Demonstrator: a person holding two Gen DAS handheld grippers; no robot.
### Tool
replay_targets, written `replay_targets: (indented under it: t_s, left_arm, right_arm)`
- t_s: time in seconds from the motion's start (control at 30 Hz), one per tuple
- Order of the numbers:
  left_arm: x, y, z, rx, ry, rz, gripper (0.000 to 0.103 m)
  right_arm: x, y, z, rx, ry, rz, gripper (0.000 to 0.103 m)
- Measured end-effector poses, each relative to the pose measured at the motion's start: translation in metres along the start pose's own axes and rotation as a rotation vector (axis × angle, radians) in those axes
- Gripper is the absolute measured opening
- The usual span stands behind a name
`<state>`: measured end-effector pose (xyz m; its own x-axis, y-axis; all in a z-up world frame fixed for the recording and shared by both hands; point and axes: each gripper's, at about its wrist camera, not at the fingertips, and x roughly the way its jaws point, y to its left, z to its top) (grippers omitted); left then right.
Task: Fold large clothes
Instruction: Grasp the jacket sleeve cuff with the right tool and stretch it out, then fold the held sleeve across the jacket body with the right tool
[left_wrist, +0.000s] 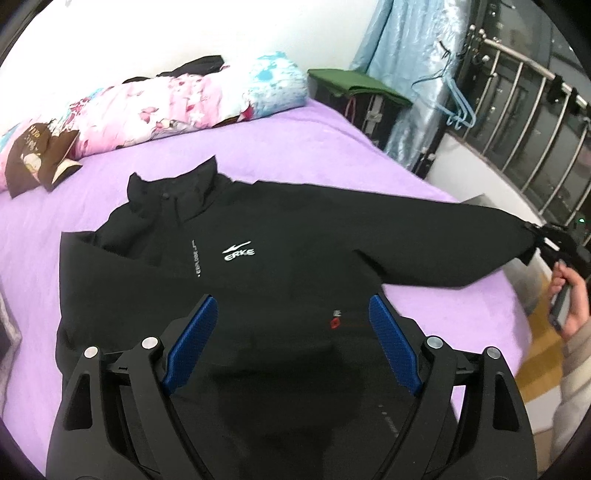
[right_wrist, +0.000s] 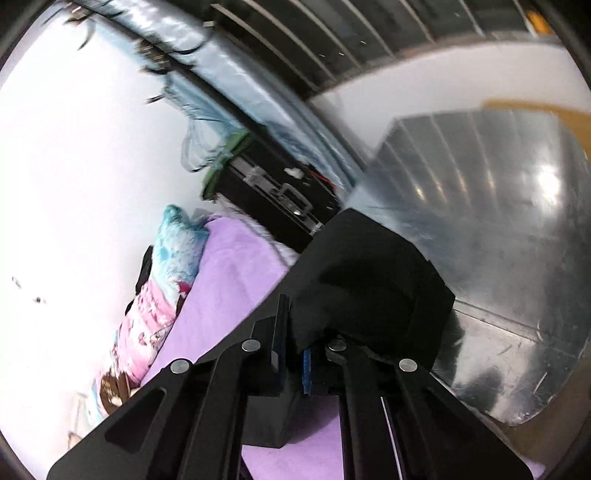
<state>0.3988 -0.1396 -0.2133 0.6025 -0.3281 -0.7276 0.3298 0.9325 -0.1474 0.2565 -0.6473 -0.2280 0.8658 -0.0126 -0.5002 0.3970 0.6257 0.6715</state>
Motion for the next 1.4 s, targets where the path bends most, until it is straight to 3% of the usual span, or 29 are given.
replay_targets:
  t_s: [0.53, 0.83, 1.13, 1.4]
  left_arm:
    - [-0.065, 0.002, 0.019, -0.060, -0.046, -0.068, 0.081]
    - [-0.097, 0.010, 0.025, -0.127, -0.063, -0.133, 0.081]
    - [-0.129, 0.022, 0.033, -0.167, -0.087, -0.172, 0.082]
    - [-0.145, 0.034, 0.040, -0.216, -0.086, -0.207, 0.082]
  right_arm:
    - [-0.034, 0.111, -0.026, -0.212, -0.015, 0.086, 0.006]
    - [-0.052, 0.180, -0.063, -0.326, 0.008, 0.183, 0.006]
    - [-0.067, 0.222, -0.095, -0.398, 0.029, 0.266, 0.005]
    - [-0.074, 0.258, -0.144, -0.470, 0.056, 0.325, 0.006]
